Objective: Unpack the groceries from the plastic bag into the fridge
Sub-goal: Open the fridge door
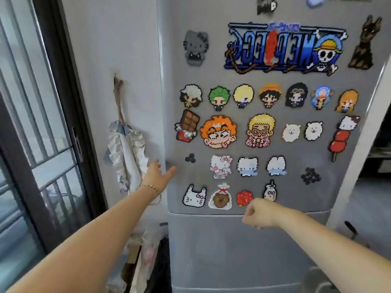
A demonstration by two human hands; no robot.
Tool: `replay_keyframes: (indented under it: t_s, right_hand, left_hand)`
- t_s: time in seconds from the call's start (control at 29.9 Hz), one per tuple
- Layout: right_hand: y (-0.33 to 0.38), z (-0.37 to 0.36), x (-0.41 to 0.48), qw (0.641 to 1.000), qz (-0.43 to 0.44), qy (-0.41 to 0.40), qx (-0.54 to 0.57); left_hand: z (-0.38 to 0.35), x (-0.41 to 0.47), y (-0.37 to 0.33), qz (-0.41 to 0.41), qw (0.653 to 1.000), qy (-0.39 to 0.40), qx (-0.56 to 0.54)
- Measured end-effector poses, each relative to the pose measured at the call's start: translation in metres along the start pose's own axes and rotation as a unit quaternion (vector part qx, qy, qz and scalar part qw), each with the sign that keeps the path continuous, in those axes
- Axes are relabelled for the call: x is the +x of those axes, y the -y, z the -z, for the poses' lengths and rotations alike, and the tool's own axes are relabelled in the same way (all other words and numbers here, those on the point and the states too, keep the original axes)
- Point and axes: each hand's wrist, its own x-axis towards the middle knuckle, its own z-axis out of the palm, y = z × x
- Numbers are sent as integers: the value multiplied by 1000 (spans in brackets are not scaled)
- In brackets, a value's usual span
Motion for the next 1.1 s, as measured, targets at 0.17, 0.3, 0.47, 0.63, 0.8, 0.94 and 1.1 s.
replay_keyframes:
  t_s: [0.17, 0.3, 0.47, 0.63, 0.8, 0.94, 1.1]
  right_hand:
    - [-6, -8, 12, 1000, -7, 4, 21]
    - [-18, -11, 8, 999, -19, -3, 34]
    - [-44, -8, -9, 999, -24, -13, 24]
    - [-85, -3, -28, 1000, 7, -19, -13]
    - [-123, -6, -50, 994, 73, -6, -76]
    - [-149, -12, -83, 984, 110, 19, -138]
    - [-180, -13, -142, 977, 127, 31, -170]
  left_hand:
    - [-21, 17, 11, -11, 1000, -10, -23]
    - [-19, 9, 9, -16, 1000, -17, -12]
    - [-15, -2, -4, 10, 1000, -2, 16]
    - [-17, -48, -4, 23, 996, -60, 61]
    - [-16, -142, -26, 34, 994, -68, 76]
    - [-30, -224, -51, 31, 994, -89, 54]
    - [-58, -309, -76, 29, 988, -110, 106]
